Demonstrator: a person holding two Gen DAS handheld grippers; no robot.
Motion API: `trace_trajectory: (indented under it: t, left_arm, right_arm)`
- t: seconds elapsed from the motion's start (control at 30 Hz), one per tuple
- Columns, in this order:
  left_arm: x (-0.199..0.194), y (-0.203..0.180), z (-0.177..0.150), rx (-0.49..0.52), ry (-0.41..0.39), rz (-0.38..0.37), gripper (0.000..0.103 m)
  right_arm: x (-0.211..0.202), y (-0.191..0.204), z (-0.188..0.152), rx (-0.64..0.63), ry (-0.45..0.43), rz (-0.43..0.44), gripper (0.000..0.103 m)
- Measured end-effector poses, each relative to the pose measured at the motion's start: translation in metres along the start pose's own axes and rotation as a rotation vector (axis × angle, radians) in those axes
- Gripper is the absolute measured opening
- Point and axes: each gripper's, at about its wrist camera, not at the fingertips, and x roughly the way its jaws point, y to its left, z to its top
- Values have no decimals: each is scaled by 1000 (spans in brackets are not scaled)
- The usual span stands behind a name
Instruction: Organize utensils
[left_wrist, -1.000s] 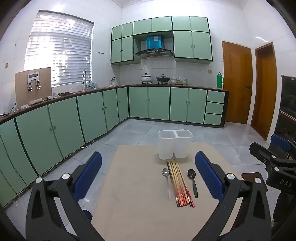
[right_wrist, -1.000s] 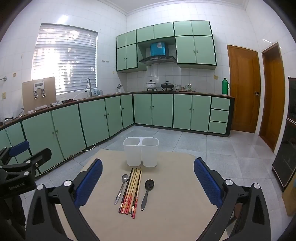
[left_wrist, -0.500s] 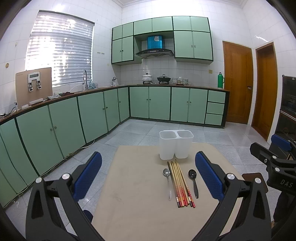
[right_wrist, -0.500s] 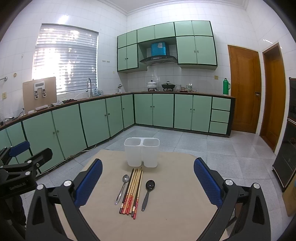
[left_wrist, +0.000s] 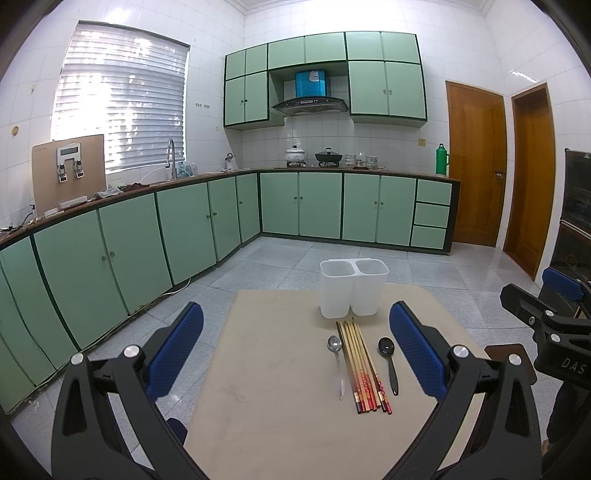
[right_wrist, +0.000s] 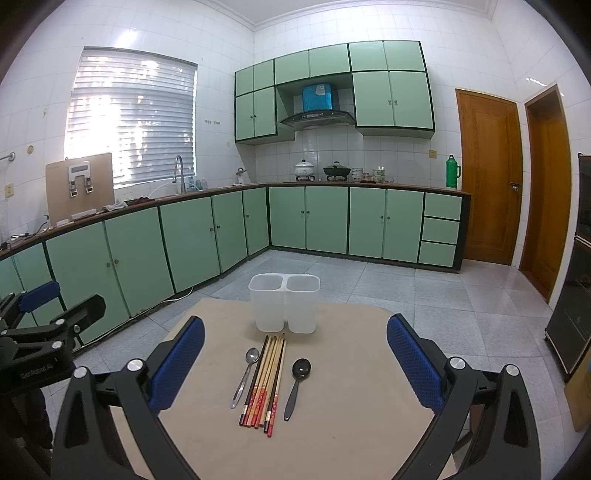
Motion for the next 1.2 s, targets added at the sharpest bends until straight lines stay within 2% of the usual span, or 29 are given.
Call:
trace_trajectory:
  t: [1.2]
  left_arm:
    - [6, 6, -5, 0, 13, 4, 98]
  right_arm:
    - [13, 0, -8, 10, 17, 6, 97]
